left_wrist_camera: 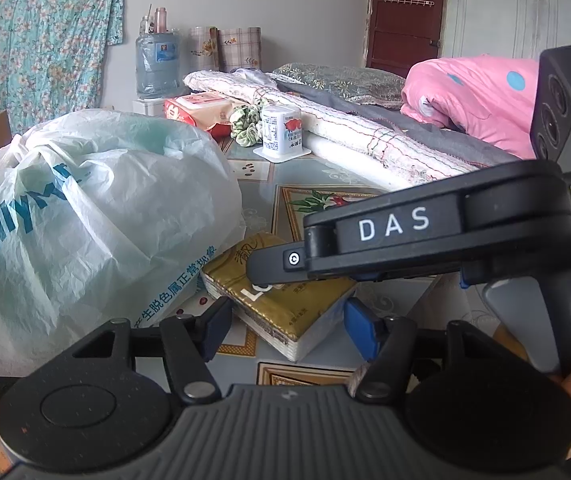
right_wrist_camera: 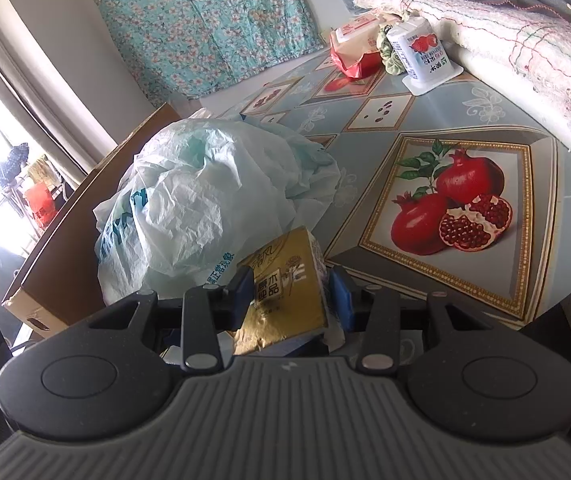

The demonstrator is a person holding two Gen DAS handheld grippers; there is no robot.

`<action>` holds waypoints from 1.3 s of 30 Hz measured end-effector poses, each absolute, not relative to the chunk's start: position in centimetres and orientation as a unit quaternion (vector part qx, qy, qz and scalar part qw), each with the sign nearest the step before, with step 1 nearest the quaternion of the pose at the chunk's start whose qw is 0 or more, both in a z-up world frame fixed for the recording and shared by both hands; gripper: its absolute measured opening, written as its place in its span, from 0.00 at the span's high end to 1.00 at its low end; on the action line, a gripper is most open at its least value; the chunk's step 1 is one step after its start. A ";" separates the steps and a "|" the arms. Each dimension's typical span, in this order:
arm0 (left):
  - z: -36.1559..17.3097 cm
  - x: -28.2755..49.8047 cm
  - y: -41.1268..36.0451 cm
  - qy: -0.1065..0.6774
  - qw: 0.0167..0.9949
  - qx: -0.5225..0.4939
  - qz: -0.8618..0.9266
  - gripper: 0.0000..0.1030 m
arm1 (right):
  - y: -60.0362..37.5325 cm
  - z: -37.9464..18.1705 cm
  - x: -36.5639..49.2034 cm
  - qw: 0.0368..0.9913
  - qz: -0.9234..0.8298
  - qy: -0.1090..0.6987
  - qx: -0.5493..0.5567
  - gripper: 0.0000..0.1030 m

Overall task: Organize soft objects
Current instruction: 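Lift the gold paper package with the right gripper and carry it toward the box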

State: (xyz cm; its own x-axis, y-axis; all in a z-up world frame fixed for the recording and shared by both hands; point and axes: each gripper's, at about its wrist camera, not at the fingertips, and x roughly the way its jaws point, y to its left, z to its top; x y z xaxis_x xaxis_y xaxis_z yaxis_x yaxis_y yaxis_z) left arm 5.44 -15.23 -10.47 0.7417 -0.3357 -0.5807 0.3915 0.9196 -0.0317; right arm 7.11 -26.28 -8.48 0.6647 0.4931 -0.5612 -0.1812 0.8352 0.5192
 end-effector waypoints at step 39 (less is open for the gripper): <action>-9.7 4.0 -15.1 0.287 0.936 0.046 -0.198 0.33 | -26.6 -7.7 5.7 0.886 0.194 0.356 0.225 0.57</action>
State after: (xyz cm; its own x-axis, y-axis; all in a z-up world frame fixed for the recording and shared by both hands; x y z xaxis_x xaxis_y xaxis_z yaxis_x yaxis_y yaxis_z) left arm 3.98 -15.11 -9.73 0.7565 -0.3439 -0.5563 0.3968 0.9175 -0.0275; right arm 5.72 -26.61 -7.74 0.6707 0.5038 -0.5443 -0.1831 0.8236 0.5367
